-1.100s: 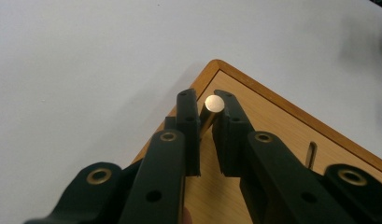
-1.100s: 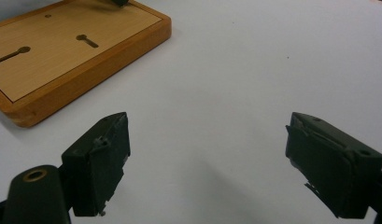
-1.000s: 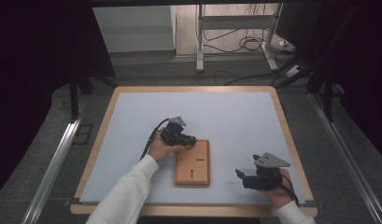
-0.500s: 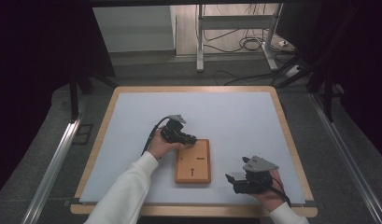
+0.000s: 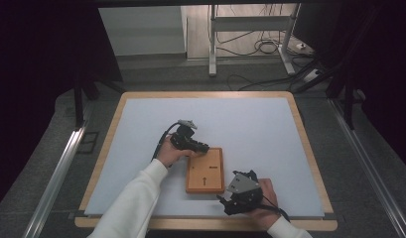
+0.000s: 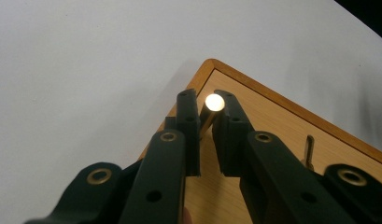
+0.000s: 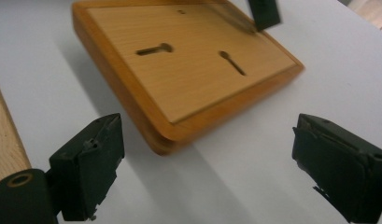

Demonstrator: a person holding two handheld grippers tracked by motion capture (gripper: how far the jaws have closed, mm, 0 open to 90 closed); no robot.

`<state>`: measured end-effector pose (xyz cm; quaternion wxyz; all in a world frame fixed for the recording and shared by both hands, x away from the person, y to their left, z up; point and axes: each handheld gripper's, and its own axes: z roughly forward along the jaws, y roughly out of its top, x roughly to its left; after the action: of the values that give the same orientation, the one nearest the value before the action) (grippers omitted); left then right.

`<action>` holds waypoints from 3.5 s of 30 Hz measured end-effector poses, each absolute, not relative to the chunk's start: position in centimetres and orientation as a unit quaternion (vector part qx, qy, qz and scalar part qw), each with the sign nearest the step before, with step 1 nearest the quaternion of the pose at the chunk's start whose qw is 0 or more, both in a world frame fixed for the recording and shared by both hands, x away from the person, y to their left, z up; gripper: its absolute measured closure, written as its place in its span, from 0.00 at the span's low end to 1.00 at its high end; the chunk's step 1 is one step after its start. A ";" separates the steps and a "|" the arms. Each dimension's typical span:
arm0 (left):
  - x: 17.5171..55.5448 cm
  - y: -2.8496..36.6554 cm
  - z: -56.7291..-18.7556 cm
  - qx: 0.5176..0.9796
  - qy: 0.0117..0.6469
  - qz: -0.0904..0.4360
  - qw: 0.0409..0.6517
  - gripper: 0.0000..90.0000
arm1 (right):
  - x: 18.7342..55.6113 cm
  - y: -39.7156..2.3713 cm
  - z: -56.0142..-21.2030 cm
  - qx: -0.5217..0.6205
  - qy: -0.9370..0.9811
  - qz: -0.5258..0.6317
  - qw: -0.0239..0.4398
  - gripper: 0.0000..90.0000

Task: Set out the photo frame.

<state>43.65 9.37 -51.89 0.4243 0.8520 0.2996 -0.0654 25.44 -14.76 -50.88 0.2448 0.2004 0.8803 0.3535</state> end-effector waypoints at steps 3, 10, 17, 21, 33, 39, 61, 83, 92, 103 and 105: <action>43.7 9.4 -51.9 0.853 0.299 -0.067 0.422 0.91 | 25.4 -13.5 -51.3 0.178 0.886 0.336 0.265 0.10; 43.8 9.4 -51.8 0.854 0.299 -0.071 0.421 0.90 | 25.7 -11.5 -52.3 0.163 0.894 0.309 0.280 0.12; 43.6 9.3 -51.8 0.853 0.304 -0.063 0.420 0.91 | 25.9 -10.3 -52.6 0.149 0.889 0.295 0.316 0.15; 43.5 9.1 -51.7 0.854 0.309 -0.048 0.415 0.93 | 25.7 -10.0 -52.1 0.122 0.890 0.292 0.328 0.24; 43.4 8.9 -51.5 0.854 0.318 -0.029 0.411 0.94 | 26.1 -9.4 -50.8 0.104 0.885 0.296 0.344 0.39; 43.5 8.9 -51.6 0.848 0.328 -0.031 0.416 0.93 | 26.1 -9.7 -50.0 0.099 0.883 0.302 0.347 0.46; 37.4 15.7 -50.0 0.832 0.345 0.054 0.430 0.44 | 26.3 -10.2 -49.4 0.101 0.877 0.312 0.351 0.50; 32.7 19.9 -52.6 0.840 0.362 0.062 0.399 0.38 | 27.0 -10.3 -48.6 0.113 0.872 0.312 0.361 0.54; 32.9 20.5 -53.0 0.832 0.375 0.054 0.405 0.38 | 27.5 -10.3 -47.9 0.118 0.872 0.311 0.358 0.55; 33.0 20.4 -53.3 0.836 0.373 0.048 0.400 0.37 | 28.6 -10.1 -46.7 0.121 0.877 0.309 0.347 0.58; 33.0 20.4 -53.3 0.836 0.373 0.047 0.399 0.37 | 28.8 -10.1 -46.5 0.122 0.879 0.307 0.343 0.58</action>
<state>32.99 20.42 -53.33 0.3994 0.8361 0.3732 0.0474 28.76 -10.08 -46.52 0.3432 0.1219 0.8793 0.3069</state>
